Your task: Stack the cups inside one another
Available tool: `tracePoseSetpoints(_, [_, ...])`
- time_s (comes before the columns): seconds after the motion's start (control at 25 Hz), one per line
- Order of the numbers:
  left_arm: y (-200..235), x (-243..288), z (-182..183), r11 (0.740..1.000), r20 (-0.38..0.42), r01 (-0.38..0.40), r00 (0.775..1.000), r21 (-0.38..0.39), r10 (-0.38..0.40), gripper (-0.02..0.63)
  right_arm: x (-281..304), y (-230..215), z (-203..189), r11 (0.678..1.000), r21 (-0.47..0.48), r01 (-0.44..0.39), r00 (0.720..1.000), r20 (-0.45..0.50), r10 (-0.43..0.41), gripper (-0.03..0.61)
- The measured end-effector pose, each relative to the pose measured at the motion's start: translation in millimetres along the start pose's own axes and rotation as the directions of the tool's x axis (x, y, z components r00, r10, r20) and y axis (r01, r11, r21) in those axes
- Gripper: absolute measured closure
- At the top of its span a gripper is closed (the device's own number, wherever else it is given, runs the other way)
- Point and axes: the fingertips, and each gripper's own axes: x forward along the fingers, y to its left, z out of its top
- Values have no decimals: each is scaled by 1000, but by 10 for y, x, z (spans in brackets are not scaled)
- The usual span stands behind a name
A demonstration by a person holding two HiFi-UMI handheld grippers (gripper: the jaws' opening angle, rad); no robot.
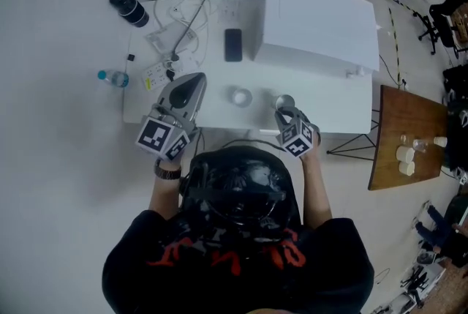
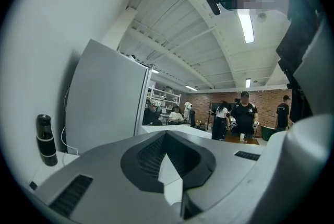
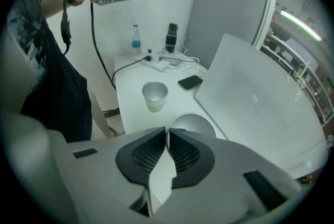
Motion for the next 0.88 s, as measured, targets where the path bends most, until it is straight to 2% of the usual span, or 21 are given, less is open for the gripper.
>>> tracePoseSetpoints(0.16, [32,-39,-8,1000,21,-19,1000,-8,19,614,-240,7,472,1000,-2,-22,994,110,22,548])
tracePoseSetpoints(0.36, [32,-119,68,1000,13,-22,1000,2,22,614,-322,250,1026,990,-101,-99,980,164,115,548])
tracePoseSetpoints(0.52, [21,-203,49,1000,22,-30,999,-3,30,614,-3,423,1131,979,-150,-137,980,121,156,548])
tracePoseSetpoints(0.72, [35,-324,83,998,57,-56,997,-9,56,614,354,583,1065,970,-195,-147,987,41,158,546])
tracePoseSetpoints(0.88, [104,-410,86,997,63,-76,995,-14,77,614,528,625,988,970,-191,-148,989,0,151,546])
